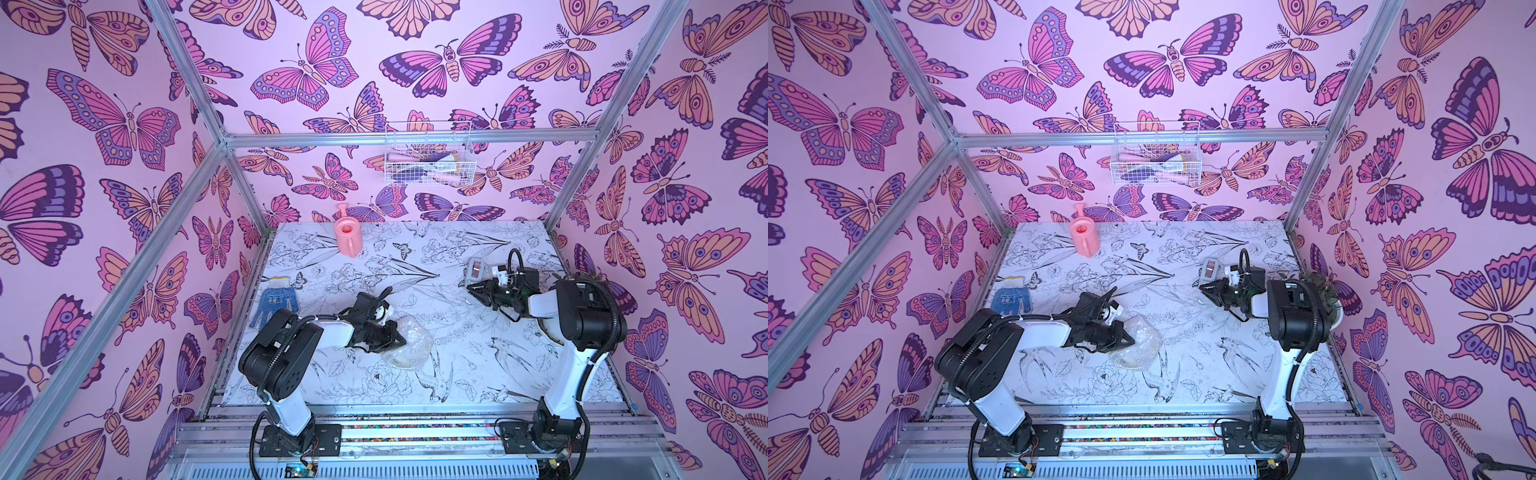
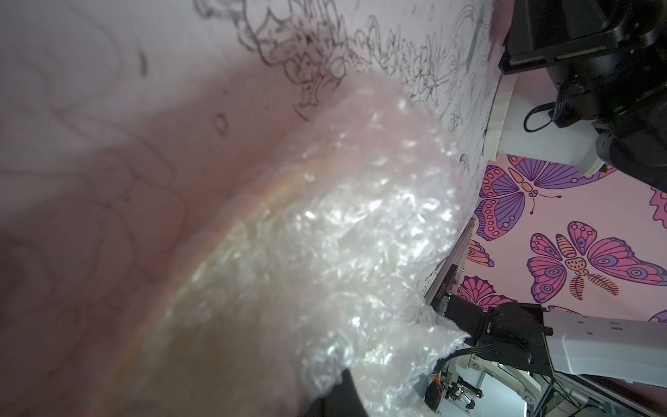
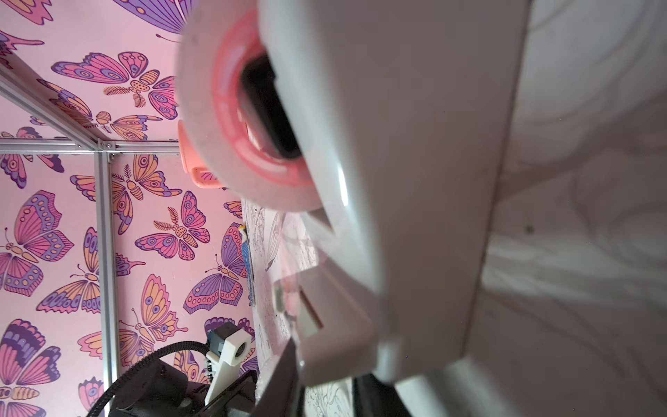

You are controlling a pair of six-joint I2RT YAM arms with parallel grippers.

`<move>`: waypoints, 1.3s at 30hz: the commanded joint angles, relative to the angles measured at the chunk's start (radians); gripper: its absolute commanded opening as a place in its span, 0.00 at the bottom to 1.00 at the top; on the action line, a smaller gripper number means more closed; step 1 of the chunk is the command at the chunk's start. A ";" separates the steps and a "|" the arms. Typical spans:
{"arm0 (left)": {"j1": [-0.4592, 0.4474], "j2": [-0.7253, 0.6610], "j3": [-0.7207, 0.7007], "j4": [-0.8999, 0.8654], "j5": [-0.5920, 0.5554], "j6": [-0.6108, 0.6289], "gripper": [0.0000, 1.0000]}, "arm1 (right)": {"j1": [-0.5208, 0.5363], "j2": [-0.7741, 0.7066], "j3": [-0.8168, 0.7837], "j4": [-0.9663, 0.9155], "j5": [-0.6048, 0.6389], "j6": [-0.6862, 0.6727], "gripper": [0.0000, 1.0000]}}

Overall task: Wrap dinner plates in bubble wrap
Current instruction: Tear off the tape using the Tape Cutter.

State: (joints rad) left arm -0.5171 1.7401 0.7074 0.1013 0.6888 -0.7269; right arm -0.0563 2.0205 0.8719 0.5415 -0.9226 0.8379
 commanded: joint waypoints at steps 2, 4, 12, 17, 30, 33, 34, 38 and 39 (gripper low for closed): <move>-0.002 0.098 -0.076 -0.197 -0.230 0.000 0.00 | -0.002 0.002 0.019 0.051 0.014 -0.010 0.19; -0.001 0.098 -0.077 -0.197 -0.230 0.000 0.00 | -0.002 -0.002 0.022 0.020 0.016 -0.025 0.11; -0.001 0.101 -0.074 -0.196 -0.230 -0.004 0.00 | 0.011 -0.039 0.127 -0.458 0.115 -0.164 0.00; -0.003 0.105 -0.073 -0.196 -0.230 -0.001 0.00 | 0.032 -0.045 0.249 -0.877 0.314 -0.285 0.00; -0.004 0.107 -0.074 -0.194 -0.235 0.004 0.00 | 0.101 -0.099 0.341 -0.978 0.493 -0.331 0.00; -0.004 0.108 -0.073 -0.194 -0.235 0.006 0.00 | 0.120 -0.219 0.284 -0.879 0.503 -0.373 0.00; -0.006 0.109 -0.072 -0.194 -0.233 0.006 0.00 | 0.130 -0.253 0.271 -0.867 0.507 -0.394 0.00; -0.006 0.114 -0.072 -0.193 -0.229 0.008 0.00 | 0.164 -0.372 0.230 -0.867 0.478 -0.451 0.00; -0.006 0.114 -0.071 -0.190 -0.230 0.007 0.00 | 0.174 -0.401 0.217 -0.881 0.483 -0.461 0.00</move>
State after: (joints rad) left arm -0.5171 1.7412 0.7074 0.1020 0.6895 -0.7269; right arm 0.0963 1.6775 1.1091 -0.3580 -0.4419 0.4419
